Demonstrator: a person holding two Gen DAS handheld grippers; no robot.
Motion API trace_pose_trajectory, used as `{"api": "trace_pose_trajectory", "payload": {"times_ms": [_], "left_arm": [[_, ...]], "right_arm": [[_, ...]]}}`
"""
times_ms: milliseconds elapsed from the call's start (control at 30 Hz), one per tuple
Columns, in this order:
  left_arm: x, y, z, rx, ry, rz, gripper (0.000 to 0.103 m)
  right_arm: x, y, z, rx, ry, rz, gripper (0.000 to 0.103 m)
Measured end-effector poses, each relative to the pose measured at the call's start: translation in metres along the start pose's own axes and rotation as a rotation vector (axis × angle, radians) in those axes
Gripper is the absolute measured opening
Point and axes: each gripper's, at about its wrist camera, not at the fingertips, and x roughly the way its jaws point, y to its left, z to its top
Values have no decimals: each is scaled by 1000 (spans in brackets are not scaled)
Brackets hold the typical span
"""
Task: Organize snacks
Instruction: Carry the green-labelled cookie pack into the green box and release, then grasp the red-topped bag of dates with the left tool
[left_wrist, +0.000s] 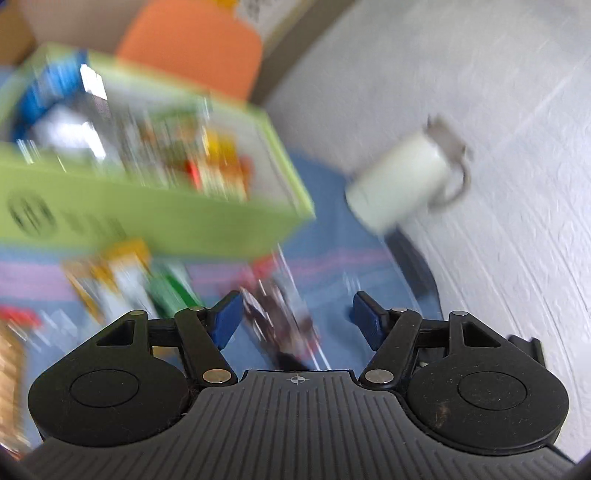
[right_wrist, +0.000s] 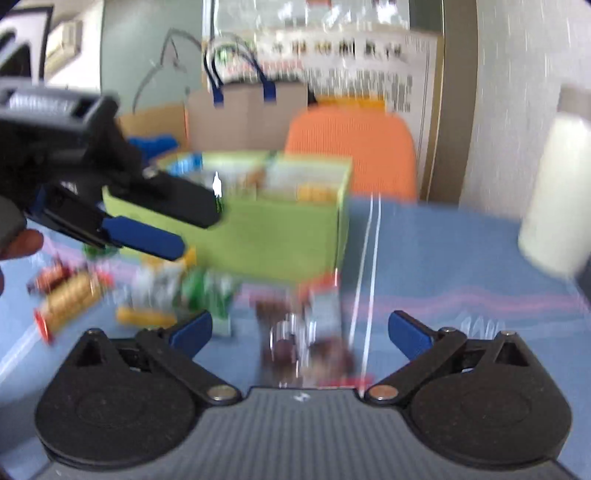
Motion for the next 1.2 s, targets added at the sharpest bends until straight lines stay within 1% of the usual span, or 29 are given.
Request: {"api": "trace_pose_trajectory", "payload": {"times_ms": [33,67,133,167,200,300,333,367,400,467,500,600,667,733,833,933,1033,1100,1200], "left_arm": [[13,-1,-4,-29,45,12,44],[25,-1,-6,-54,75,17,43],[40,-2,-6,-83,101,48,43],[46,-3,-4,-90,104,62,44],[51,-4,-2,-86,101,70,47],[67,-3,7,-88,90,156,48],[71,-2,9,-80,92,166,48],[73,-2,10,-73,96,155,48],[73,-2,10,-66,99,156,48],[70,-5,5,-32,102,164,47],[67,-6,2,-23,103,170,45],[50,-7,-16,-4,108,174,44],[34,-13,-33,11,94,186,44],[18,-19,-50,36,81,216,45],[-4,-20,-72,38,60,240,46],[-21,-12,-90,12,52,244,47],[-30,-5,-97,-3,44,228,47],[-35,-4,-99,-7,39,223,46],[-38,-1,-100,-10,35,213,50]], "right_arm": [[3,1,-2,-10,8,8,100],[5,3,-3,-31,18,15,100],[12,4,0,-72,35,6,100],[16,3,2,-89,45,7,100],[22,4,5,-105,60,25,100],[39,6,12,-137,105,120,100],[43,7,15,-153,115,131,100],[43,12,15,-165,118,140,101],[42,15,14,-173,127,168,101],[32,24,12,-175,110,167,101],[25,29,8,-174,101,168,102],[1,47,-3,-168,88,165,102],[-12,59,-10,-162,74,170,102],[-24,73,-18,-163,73,184,102],[-39,95,-31,-168,76,187,102],[-44,109,-40,-154,90,206,102],[-46,117,-42,-156,82,185,102],[-42,116,-44,-121,89,171,102],[-40,117,-48,-95,50,140,102]]}}
